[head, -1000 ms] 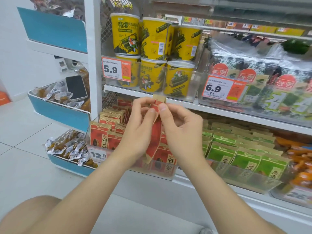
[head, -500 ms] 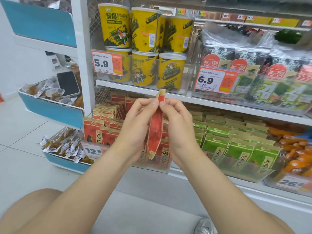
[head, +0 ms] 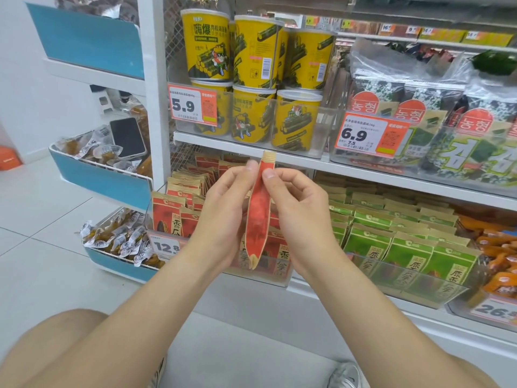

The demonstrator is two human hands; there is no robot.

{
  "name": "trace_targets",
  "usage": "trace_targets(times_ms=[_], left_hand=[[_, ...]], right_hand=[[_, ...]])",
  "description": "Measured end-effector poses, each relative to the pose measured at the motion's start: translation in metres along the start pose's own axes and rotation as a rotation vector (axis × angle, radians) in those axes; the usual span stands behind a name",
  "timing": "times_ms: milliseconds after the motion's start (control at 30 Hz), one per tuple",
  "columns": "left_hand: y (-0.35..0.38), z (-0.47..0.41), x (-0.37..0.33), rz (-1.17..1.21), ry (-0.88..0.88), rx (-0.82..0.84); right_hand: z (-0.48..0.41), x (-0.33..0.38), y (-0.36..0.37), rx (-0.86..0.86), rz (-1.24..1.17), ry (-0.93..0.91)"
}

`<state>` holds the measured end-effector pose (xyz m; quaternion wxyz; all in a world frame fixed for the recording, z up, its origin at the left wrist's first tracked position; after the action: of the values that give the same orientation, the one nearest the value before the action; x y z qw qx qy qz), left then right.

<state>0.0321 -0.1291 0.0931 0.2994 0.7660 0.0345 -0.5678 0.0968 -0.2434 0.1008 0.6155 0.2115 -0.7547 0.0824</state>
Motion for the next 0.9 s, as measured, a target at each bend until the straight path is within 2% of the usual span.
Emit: trace_targets(times_ms=[167, 267, 567, 900], left_hand=[[-0.002, 0.004, -0.001, -0.115, 0.018, 0.019], [-0.003, 0.006, -0.002, -0.153, 0.022, 0.031], [-0.009, 0.007, -0.003, -0.151, -0.037, 0.051], [-0.016, 0.01, -0.01, -0.204, -0.016, 0.03]], right_hand=[[0.0, 0.006, -0.006, 0.003, 0.083, -0.056], [0.001, 0.004, -0.007, 0.01, 0.102, -0.03], [0.001, 0.002, -0.001, 0.063, 0.113, -0.024], [0.002, 0.009, 0.007, 0.121, 0.131, -0.02]])
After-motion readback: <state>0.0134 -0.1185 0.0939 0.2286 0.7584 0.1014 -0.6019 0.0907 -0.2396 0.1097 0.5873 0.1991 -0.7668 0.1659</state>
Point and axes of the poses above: each hand's wrist, its own z-axis away from the middle knuckle, its own y-axis out of the palm, x = y × z, the point moved 9 cm from there along -z, towards the middle knuckle, and after that the axes turned 3 degrees about z, right-handed, at the moved point
